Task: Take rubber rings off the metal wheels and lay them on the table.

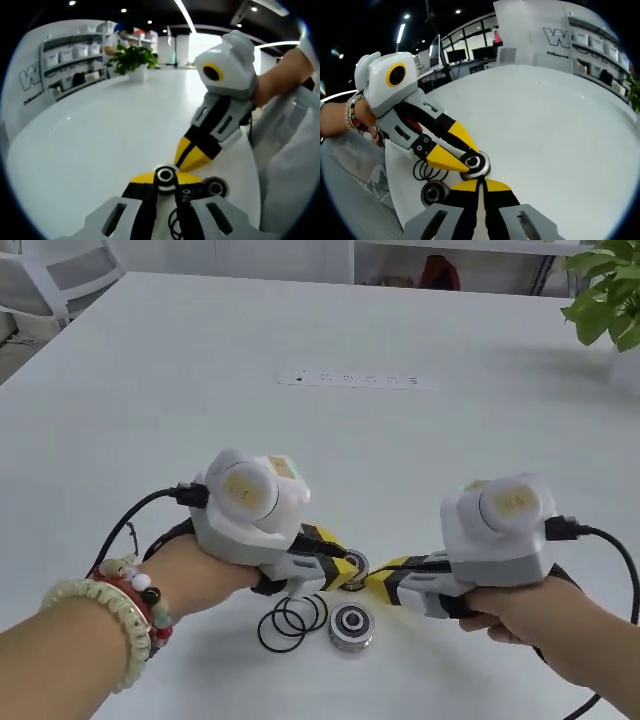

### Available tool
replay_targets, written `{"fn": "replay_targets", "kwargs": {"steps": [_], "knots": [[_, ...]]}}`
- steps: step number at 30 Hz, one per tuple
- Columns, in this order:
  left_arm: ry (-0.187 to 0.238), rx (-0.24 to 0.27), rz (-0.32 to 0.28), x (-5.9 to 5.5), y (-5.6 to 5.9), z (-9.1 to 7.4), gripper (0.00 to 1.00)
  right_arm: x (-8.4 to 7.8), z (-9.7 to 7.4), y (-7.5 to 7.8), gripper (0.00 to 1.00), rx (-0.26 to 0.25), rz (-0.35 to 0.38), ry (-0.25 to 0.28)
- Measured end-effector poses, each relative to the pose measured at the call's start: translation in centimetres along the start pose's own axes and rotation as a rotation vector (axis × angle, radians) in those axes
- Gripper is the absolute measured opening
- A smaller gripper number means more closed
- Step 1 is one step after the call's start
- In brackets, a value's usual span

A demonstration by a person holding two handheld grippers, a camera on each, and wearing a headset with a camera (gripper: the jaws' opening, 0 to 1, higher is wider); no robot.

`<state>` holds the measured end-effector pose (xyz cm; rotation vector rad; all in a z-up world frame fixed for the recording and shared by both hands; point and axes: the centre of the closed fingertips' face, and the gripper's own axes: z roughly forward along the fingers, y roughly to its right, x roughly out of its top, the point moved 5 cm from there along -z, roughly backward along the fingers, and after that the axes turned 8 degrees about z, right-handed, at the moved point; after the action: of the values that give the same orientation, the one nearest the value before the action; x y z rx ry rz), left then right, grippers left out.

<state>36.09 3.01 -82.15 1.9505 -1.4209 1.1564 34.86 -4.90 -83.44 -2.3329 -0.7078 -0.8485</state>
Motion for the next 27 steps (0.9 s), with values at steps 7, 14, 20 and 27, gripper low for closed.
{"fn": "replay_targets", "kwargs": {"steps": [7,14,20,27], "knots": [[0.000,-0.009,0.009,0.2,0.3,0.1,0.14,-0.3,-0.3,0.4,0.00,0.017,0.111,0.013],[-0.006,-0.006,0.018,0.2,0.4,0.1,0.14,-0.4,-0.4,0.3,0.00,0.011,0.249,0.025],[-0.007,-0.010,0.013,0.2,0.4,0.1,0.14,-0.3,-0.7,1.0,0.00,0.029,0.400,0.061],[-0.004,-0.008,0.018,0.2,0.4,0.1,0.14,0.0,-1.0,1.3,0.00,0.047,0.477,0.095]]}}
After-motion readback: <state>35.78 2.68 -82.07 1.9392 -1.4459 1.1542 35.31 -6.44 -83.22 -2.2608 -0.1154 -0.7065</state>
